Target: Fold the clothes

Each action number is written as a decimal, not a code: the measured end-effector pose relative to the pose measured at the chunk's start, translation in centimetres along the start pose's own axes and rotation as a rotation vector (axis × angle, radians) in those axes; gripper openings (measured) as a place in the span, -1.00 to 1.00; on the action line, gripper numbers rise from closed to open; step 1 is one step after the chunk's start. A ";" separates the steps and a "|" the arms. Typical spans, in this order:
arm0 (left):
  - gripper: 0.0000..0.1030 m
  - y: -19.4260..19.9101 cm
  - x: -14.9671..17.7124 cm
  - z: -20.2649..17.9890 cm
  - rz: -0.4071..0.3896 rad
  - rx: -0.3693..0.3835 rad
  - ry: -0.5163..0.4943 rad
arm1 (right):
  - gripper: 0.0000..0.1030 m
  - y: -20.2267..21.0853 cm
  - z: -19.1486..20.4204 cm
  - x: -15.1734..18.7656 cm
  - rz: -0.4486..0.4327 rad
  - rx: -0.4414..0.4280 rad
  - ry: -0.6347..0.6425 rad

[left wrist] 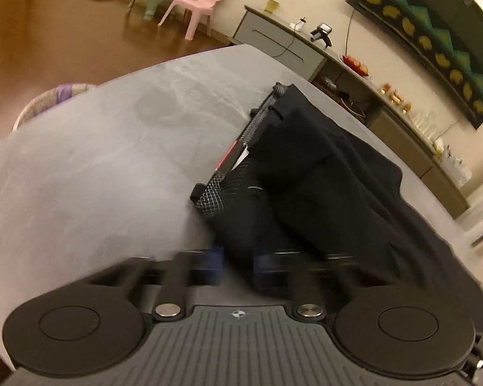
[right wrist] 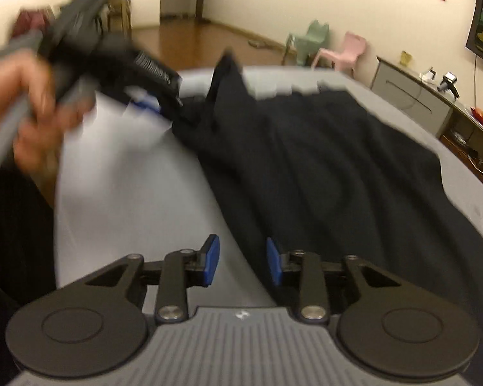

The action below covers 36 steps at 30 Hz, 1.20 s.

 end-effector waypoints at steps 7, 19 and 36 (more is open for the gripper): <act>-0.72 0.1 -1.1 2.9 -0.004 -0.066 0.214 | -0.86 -0.3 -2.5 0.8 0.022 -0.058 -0.137; 0.69 1.8 -1.9 -0.6 -0.064 0.145 0.169 | -0.07 5.0 -7.2 2.9 -0.024 0.002 -0.256; 0.26 1.0 -0.5 3.7 -0.004 0.240 0.376 | 0.38 22.3 -30.8 28.2 -0.204 0.343 -1.432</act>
Point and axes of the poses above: each gripper's, at about its wrist camera, not at the fingertips, and y roughly against the way its jaws point, z to its left, x to its underside, the point moved 2 cm from there along -y, roughly the way its jaws point, and after that the axes turned 6 degrees about x, right-handed, at the moved point
